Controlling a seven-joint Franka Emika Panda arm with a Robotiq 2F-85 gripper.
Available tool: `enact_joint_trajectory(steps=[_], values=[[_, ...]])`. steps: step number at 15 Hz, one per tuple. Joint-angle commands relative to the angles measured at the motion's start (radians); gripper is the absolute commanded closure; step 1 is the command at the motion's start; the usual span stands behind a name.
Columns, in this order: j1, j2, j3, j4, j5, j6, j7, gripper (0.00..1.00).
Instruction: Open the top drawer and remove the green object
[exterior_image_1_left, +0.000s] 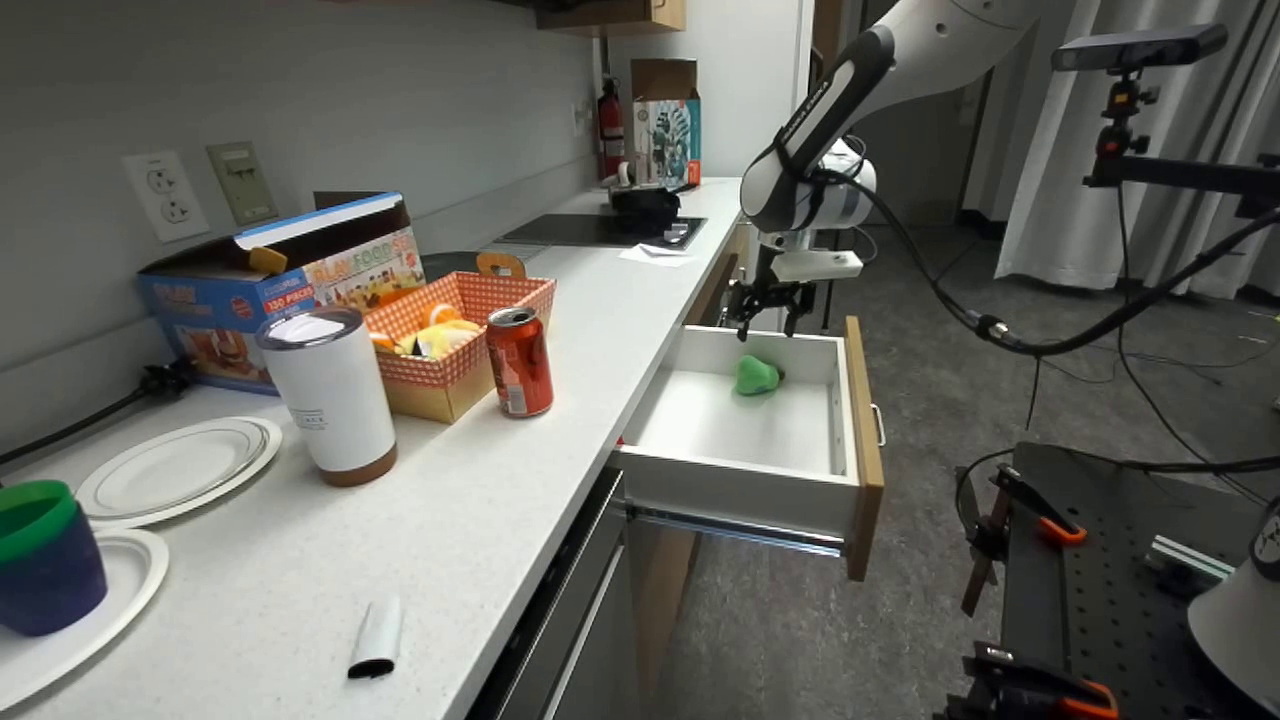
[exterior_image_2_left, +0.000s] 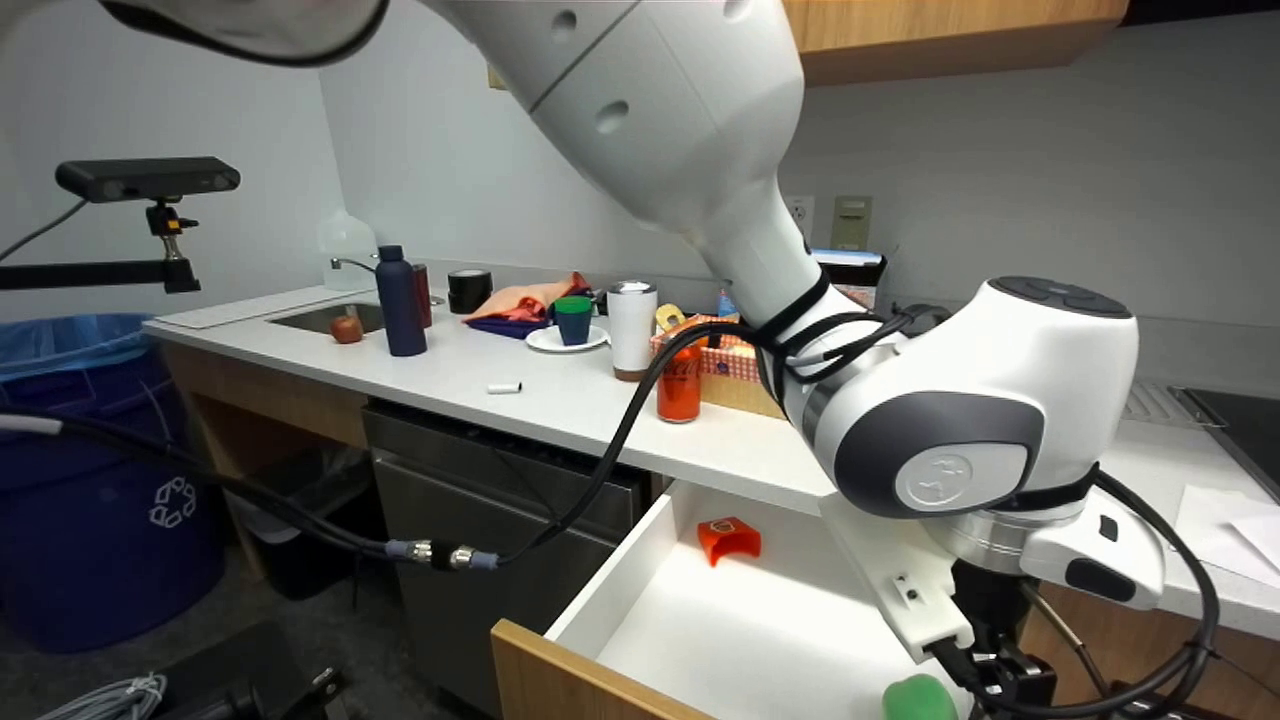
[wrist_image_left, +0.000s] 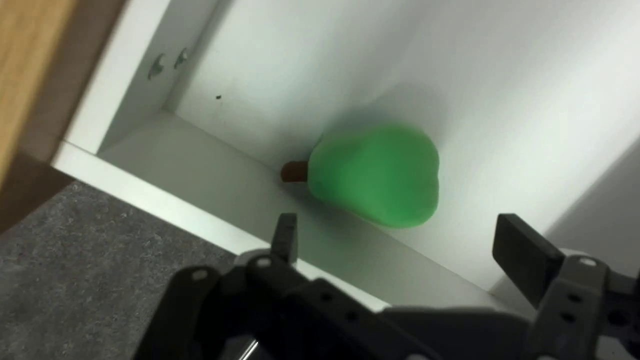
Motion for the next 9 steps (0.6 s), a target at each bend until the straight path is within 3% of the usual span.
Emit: enact_joint_trajectory(steps=[1, 9], values=[[-0.028, 0.094, 0.035, 0.114, 0.037, -0.047, -0.008, 0.00], [-0.033, 0.208, 0.039, 0.227, 0.040, -0.093, 0.046, 0.00]])
